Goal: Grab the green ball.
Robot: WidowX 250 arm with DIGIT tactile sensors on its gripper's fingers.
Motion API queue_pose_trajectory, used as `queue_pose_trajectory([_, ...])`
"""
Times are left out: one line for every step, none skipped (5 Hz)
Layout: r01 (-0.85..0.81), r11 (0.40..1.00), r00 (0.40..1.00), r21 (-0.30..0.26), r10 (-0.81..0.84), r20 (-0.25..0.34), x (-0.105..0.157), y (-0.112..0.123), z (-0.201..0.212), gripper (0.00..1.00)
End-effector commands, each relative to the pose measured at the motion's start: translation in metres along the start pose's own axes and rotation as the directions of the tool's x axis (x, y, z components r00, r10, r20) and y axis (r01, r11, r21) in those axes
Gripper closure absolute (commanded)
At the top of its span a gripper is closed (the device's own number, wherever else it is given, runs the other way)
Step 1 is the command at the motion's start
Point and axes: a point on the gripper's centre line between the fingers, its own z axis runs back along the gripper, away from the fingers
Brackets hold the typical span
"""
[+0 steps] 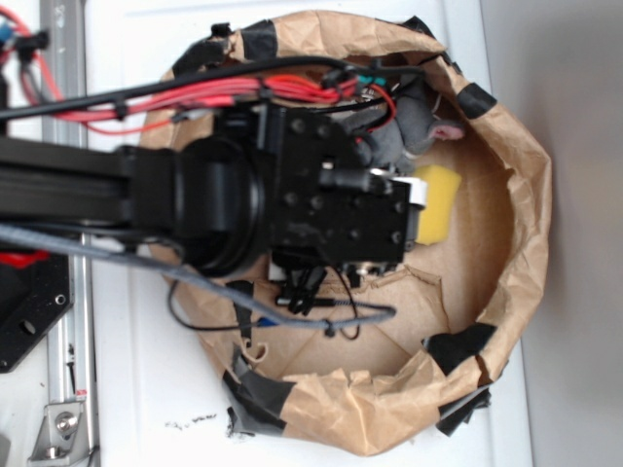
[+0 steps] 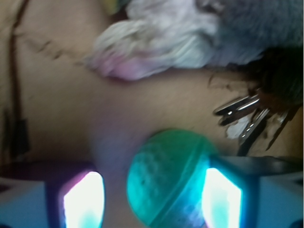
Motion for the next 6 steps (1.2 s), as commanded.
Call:
queue_pose_trajectory([0.042, 0.999, 0.995, -0.003, -0.041, 0.089, -0.003, -0.006, 0.018, 1.0])
queue_pose_trajectory([0.027, 0.996, 0.979, -0.089, -0.008, 0.203, 0.001, -0.002, 0.069, 1.0])
queue_pose_trajectory([0.04, 0.984, 0.956, -0.175, 0.013, 0.292, 0.001, 0.002, 0.122, 1.0])
queue_pose_trajectory([-0.019, 0.985, 0.941, -0.172, 0.076, 0.33, -0.005, 0.005, 0.148, 1.0])
queue_pose_trajectory([-0.07, 0.971, 0.938, -0.228, 0.142, 0.318, -0.01, 0.008, 0.153, 1.0])
queue_pose_trajectory([-0.145, 0.956, 0.925, -0.255, 0.222, 0.308, -0.013, 0.01, 0.151, 1.0])
